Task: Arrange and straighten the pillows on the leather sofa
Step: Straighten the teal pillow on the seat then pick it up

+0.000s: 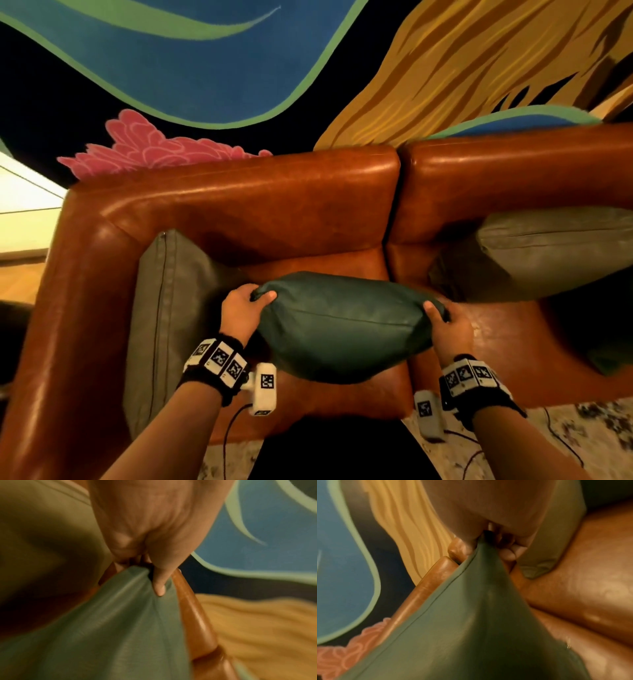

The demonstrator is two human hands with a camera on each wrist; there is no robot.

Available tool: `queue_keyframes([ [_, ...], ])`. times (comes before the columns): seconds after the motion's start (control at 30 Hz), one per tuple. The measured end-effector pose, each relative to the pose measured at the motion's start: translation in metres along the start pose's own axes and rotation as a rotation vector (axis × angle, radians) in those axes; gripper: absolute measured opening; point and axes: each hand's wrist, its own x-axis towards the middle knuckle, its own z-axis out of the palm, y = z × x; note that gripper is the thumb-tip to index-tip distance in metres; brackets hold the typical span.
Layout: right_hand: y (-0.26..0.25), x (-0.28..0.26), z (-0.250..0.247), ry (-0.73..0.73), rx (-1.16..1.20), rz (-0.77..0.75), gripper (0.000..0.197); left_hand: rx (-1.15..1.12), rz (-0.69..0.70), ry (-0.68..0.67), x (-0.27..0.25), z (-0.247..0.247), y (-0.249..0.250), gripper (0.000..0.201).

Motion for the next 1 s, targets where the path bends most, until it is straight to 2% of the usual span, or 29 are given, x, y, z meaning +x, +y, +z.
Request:
queue_keyframes([
  [0.03, 0.000, -0.001, 0.002, 0.014, 0.018, 0.037, 0.023, -0.204, -0.030, -0.027, -0.003, 0.000, 0.003, 0.009],
  [0.13, -0.009, -0.008, 0.004, 0.031, 0.112, 0.051, 0.018, -0.787, -0.139, -0.095, -0.012, -0.009, 0.012, 0.044],
  [0.17, -0.011, -0.009, 0.002, 0.020, 0.151, 0.024, 0.019, -0.905, -0.173, -0.098, -0.013, -0.013, 0.012, 0.047],
  [0.23, -0.009, -0.011, -0.003, -0.033, 0.174, -0.031, 0.024, -0.994, -0.256, -0.122, -0.013, -0.020, 0.009, 0.037],
  [0.33, 0.000, -0.009, 0.000, -0.113, 0.112, 0.000, 0.022, -0.708, -0.330, -0.110, -0.010, -0.013, 0.004, 0.025],
  [0.4, -0.006, -0.010, 0.005, -0.130, 0.079, 0.006, 0.023, -0.429, -0.194, -0.026, -0.004, -0.007, 0.006, 0.022],
  [0.47, -0.014, -0.011, 0.005, -0.127, 0.059, -0.051, 0.029, -0.240, -0.060, 0.020, 0.003, -0.007, 0.002, 0.028],
  [0.57, -0.019, -0.005, 0.001, -0.003, 0.081, -0.020, 0.045, -0.312, -0.129, 0.109, 0.018, -0.016, -0.012, 0.038],
  [0.63, -0.022, -0.005, 0.010, 0.060, 0.070, 0.040, 0.052, -0.263, -0.206, 0.183, 0.019, -0.008, -0.007, 0.057],
  [0.7, -0.034, -0.015, 0.027, 0.064, 0.031, -0.043, 0.050, -0.088, -0.122, 0.171, 0.008, 0.007, 0.013, 0.054],
  [0.77, -0.042, -0.020, 0.034, -0.001, 0.015, -0.196, 0.045, 0.079, 0.013, 0.136, -0.005, 0.013, 0.027, 0.048],
  [0.8, -0.041, -0.018, 0.029, -0.028, -0.005, -0.237, 0.045, 0.106, 0.038, 0.144, -0.009, 0.007, 0.031, 0.045],
  [0.83, -0.037, -0.010, 0.022, -0.031, -0.017, -0.252, 0.047, 0.109, 0.055, 0.196, -0.009, 0.000, 0.027, 0.043],
  [0.93, -0.027, 0.005, 0.006, 0.059, -0.043, -0.166, 0.048, 0.068, 0.034, 0.342, -0.011, -0.006, 0.016, 0.042],
  [1.0, -0.031, 0.002, 0.014, 0.061, -0.067, -0.181, 0.042, 0.039, 0.113, 0.317, -0.020, 0.007, 0.026, 0.035],
])
